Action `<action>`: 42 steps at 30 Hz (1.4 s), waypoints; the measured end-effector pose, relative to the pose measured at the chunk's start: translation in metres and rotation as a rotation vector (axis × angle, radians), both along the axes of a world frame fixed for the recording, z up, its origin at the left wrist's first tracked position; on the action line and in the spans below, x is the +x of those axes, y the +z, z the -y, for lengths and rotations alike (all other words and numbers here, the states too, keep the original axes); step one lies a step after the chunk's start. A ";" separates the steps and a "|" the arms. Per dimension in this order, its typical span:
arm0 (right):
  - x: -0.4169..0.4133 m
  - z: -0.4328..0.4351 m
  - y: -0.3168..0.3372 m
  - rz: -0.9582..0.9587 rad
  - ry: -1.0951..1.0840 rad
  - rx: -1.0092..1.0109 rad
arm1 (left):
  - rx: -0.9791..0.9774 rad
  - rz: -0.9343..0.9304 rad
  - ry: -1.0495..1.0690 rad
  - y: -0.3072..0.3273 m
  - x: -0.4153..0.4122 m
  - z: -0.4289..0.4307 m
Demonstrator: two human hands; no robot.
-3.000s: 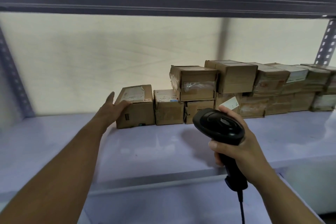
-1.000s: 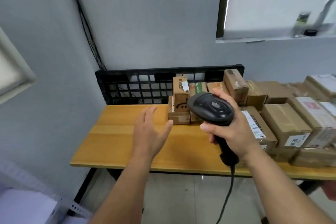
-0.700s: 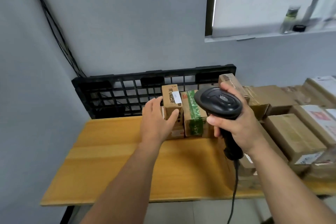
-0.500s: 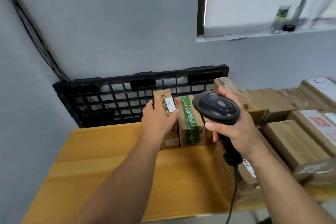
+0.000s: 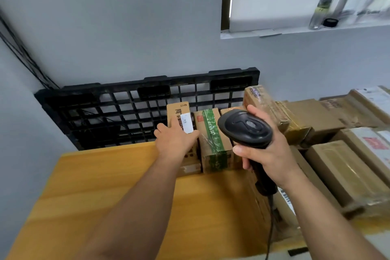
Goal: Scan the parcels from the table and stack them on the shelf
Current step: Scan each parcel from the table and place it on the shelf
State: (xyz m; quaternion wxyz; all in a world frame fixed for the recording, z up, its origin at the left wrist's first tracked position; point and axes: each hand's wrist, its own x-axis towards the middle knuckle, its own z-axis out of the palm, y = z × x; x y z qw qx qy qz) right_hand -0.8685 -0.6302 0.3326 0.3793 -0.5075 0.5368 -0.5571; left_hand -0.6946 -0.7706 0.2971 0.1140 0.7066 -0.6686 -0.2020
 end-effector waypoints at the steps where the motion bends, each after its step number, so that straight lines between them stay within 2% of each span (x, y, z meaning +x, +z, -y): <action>1: 0.001 -0.001 -0.001 0.012 0.014 0.000 | -0.006 -0.027 0.012 0.002 0.004 -0.003; 8: 0.005 -0.023 0.000 0.006 0.100 -0.030 | -0.067 -0.312 0.149 0.014 0.038 -0.039; 12: 0.007 -0.046 0.004 0.002 0.132 -0.043 | -0.097 -0.572 0.194 0.023 0.055 -0.076; 18: 0.003 -0.087 0.004 0.039 0.203 -0.044 | 0.008 -1.022 0.233 0.038 0.054 -0.138; 21: -0.003 -0.110 0.005 0.046 0.240 -0.053 | 0.006 -1.017 0.204 0.040 0.054 -0.168; 28: -0.005 -0.161 0.008 0.059 0.337 -0.058 | -0.129 -0.973 0.210 0.048 0.078 -0.229; 36: 0.016 -0.208 0.007 0.133 0.548 -0.034 | -0.195 -0.825 0.210 0.067 0.126 -0.283; 42: 0.040 -0.229 0.009 0.160 0.695 -0.008 | -0.275 -0.796 0.244 0.081 0.155 -0.322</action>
